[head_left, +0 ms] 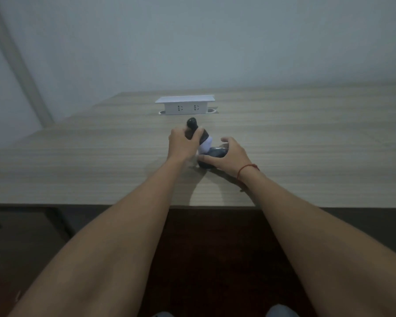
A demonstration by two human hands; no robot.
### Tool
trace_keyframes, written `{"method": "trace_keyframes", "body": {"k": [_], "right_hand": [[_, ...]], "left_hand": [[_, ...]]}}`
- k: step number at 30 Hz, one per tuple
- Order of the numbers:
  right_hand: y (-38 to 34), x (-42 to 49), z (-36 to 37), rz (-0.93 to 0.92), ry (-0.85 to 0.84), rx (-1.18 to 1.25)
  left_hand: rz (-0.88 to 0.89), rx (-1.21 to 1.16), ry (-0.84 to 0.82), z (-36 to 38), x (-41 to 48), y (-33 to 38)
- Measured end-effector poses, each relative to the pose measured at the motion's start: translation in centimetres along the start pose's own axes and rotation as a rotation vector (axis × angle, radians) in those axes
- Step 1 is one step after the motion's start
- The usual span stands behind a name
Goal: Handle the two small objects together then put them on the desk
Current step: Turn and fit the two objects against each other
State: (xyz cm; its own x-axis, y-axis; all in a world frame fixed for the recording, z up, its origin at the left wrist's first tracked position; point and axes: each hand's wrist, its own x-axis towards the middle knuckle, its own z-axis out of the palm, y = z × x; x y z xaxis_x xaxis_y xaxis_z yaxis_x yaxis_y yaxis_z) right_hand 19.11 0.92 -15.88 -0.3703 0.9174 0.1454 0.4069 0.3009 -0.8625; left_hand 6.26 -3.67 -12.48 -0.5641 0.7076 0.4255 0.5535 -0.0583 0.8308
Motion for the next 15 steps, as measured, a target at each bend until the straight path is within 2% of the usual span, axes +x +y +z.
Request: {"method": "trace_keyframes", "body": {"k": [2,5,8,11,15], "right_hand": [[0.4,0.1,-0.3,-0.016,0.010,-0.025],[0.7,-0.3,-0.3,-0.016,0.150,-0.226],[0.7,-0.5,-0.2,-0.001,0.233,-0.395],[0.6,-0.4,0.1,-0.016,0.213,-0.294],[0.7,-0.7,-0.3,-0.054,0.117,-0.118]], "left_hand": [[0.002,0.061,-0.054,0.3,-0.2,-0.4],[0.015,0.172,-0.057,0.0,-0.3,-1.1],[0.040,0.142,-0.009,-0.4,-0.3,-0.8],[0.066,0.035,0.002,-0.1,-0.4,0.1],[0.052,0.078,-0.023,0.3,-0.9,-0.3]]}}
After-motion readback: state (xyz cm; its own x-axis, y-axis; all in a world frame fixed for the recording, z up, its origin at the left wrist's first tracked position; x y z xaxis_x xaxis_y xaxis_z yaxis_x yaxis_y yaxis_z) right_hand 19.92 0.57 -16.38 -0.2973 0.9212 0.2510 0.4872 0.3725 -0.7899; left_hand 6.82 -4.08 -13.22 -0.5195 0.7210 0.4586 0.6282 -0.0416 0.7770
